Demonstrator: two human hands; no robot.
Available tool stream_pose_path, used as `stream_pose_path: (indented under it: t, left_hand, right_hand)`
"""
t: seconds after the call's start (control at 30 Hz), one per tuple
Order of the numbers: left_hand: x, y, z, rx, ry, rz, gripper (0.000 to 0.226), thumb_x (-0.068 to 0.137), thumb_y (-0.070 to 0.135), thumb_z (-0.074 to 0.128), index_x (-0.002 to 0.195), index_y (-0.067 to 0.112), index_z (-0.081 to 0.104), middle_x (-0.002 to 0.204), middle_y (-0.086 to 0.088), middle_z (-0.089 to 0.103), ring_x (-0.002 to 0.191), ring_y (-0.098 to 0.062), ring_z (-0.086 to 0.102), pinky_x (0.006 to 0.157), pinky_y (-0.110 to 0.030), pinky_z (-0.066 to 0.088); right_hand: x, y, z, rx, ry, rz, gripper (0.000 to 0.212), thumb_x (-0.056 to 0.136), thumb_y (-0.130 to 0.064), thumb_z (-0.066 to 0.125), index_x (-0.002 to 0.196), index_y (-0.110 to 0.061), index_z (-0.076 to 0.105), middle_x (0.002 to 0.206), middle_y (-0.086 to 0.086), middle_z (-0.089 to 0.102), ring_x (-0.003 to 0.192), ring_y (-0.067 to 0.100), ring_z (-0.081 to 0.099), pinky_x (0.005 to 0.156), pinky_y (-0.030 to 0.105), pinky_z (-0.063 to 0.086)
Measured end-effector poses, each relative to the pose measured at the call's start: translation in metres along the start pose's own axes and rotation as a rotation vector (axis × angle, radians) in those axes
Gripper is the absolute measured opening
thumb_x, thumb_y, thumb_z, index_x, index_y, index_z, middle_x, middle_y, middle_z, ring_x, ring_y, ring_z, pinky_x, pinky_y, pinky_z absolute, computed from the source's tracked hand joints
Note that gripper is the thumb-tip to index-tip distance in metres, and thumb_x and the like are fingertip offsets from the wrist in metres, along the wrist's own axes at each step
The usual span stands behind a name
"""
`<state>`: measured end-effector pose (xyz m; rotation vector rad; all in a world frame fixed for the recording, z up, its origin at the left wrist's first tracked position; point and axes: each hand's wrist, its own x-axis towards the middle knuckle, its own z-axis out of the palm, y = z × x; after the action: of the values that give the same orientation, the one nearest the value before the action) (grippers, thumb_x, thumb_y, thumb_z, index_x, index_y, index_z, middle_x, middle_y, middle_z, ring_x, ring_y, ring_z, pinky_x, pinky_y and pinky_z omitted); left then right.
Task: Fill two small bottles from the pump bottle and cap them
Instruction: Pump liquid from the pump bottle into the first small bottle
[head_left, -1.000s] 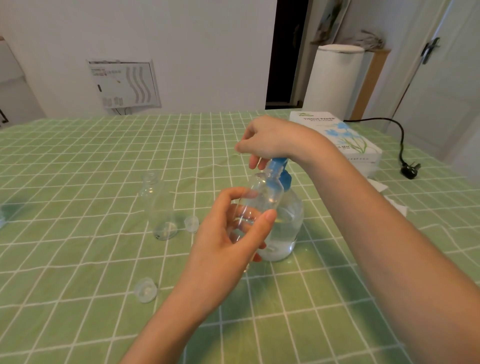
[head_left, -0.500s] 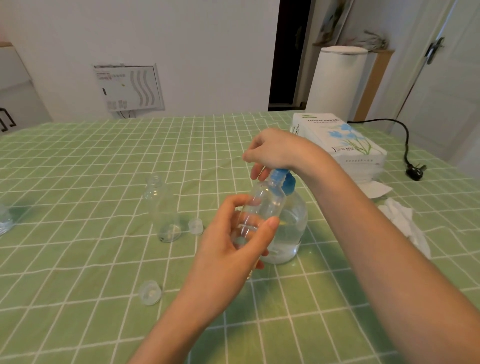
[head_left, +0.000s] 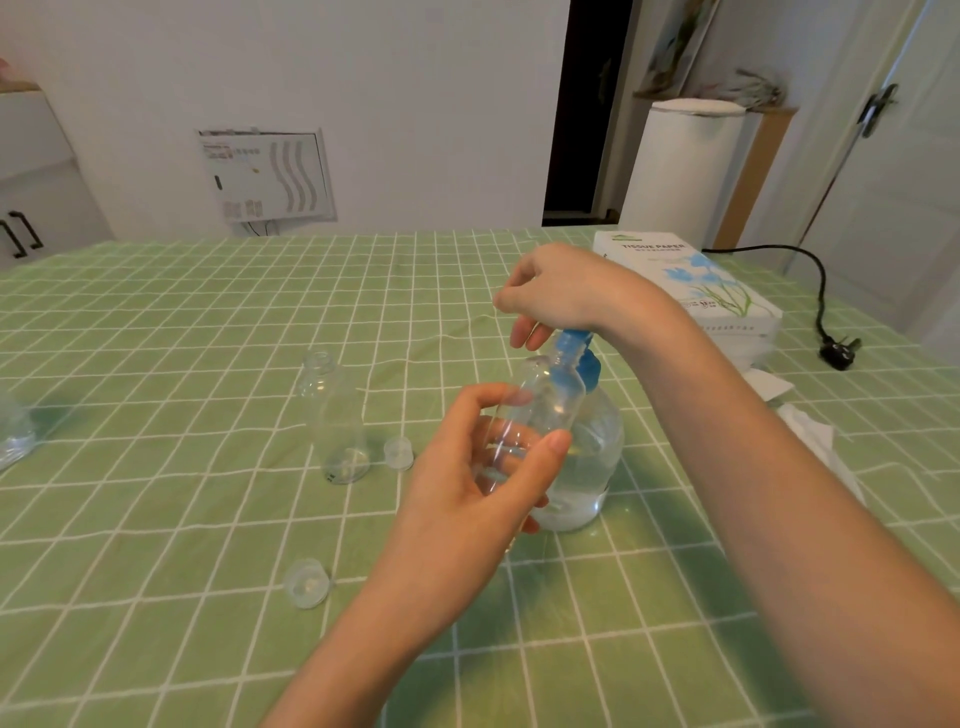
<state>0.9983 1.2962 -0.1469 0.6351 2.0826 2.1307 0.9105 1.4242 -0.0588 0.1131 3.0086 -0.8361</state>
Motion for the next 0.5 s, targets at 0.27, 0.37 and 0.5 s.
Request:
stream_pose_path:
  t: [0.27, 0.37, 0.5]
  left_hand:
    - [-0.0018, -0.0040, -0.0016, 0.013, 0.003, -0.021, 0.043, 0.065, 0.050, 0.063, 0.103, 0.030, 0.056, 0.079, 0.006, 0.065, 0.060, -0.005, 0.061, 0.048, -0.013, 0.045]
    - [-0.0012, -0.0040, -0.0011, 0.007, -0.007, -0.017, 0.041, 0.066, 0.050, 0.062, 0.102, 0.032, 0.056, 0.078, 0.007, 0.065, 0.060, -0.006, 0.061, 0.049, -0.014, 0.046]
    - [-0.0002, -0.0010, -0.0008, -0.002, -0.018, -0.001, 0.038, 0.069, 0.050, 0.063, 0.103, 0.035, 0.055, 0.082, 0.006, 0.065, 0.064, -0.007, 0.061, 0.051, -0.015, 0.047]
  right_hand:
    - [0.0021, 0.0057, 0.0086, 0.010, -0.031, 0.028, 0.037, 0.094, -0.019, 0.048, 0.120, 0.004, 0.059, 0.112, 0.019, 0.069, 0.108, 0.034, 0.064, 0.095, 0.045, 0.050]
    - [0.0004, 0.0049, 0.0073, 0.031, 0.000, 0.012, 0.037, 0.093, -0.020, 0.048, 0.119, 0.004, 0.060, 0.101, 0.016, 0.073, 0.104, 0.033, 0.066, 0.087, 0.041, 0.052]
    - [-0.0016, 0.0004, 0.0013, 0.037, 0.039, -0.006, 0.037, 0.092, -0.021, 0.048, 0.118, 0.002, 0.061, 0.089, 0.010, 0.075, 0.096, 0.029, 0.069, 0.061, 0.024, 0.044]
